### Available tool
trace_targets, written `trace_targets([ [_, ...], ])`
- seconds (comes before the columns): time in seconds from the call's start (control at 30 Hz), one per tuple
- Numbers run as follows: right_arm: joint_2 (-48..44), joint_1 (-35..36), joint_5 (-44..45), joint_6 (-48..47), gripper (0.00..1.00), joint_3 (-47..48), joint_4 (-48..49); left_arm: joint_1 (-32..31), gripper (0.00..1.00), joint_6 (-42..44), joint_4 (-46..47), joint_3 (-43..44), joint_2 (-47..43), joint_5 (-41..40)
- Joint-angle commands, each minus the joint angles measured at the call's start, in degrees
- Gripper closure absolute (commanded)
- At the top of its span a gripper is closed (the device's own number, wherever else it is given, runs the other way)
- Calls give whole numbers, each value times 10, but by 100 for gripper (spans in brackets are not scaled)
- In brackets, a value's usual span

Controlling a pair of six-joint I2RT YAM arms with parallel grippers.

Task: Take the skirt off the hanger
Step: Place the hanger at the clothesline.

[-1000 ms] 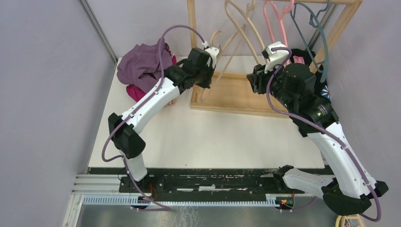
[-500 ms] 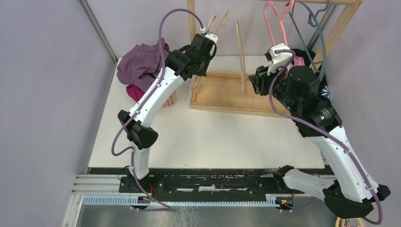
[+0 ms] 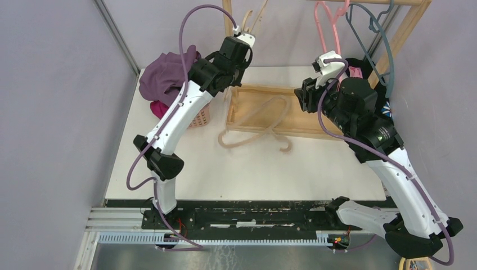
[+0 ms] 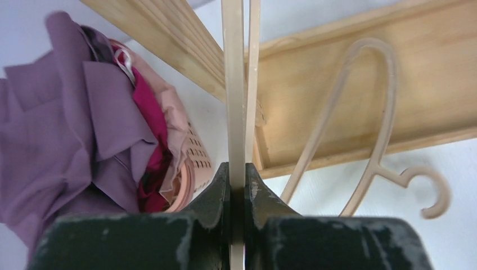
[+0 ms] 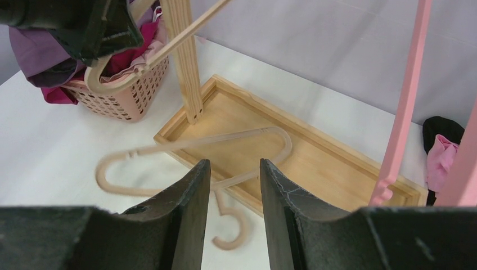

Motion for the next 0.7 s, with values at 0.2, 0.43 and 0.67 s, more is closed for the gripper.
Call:
trace_targets([
  [0.2, 15, 3, -8, -6, 57, 23, 24, 0, 97, 91, 125, 110, 0, -26],
  [0.43, 16, 3, -4, -11, 57, 33, 20, 2, 97, 93, 161, 114, 20, -9],
  [0.67, 13, 3, 5, -21, 57, 43, 13, 41, 97, 44, 157, 141, 67, 87],
])
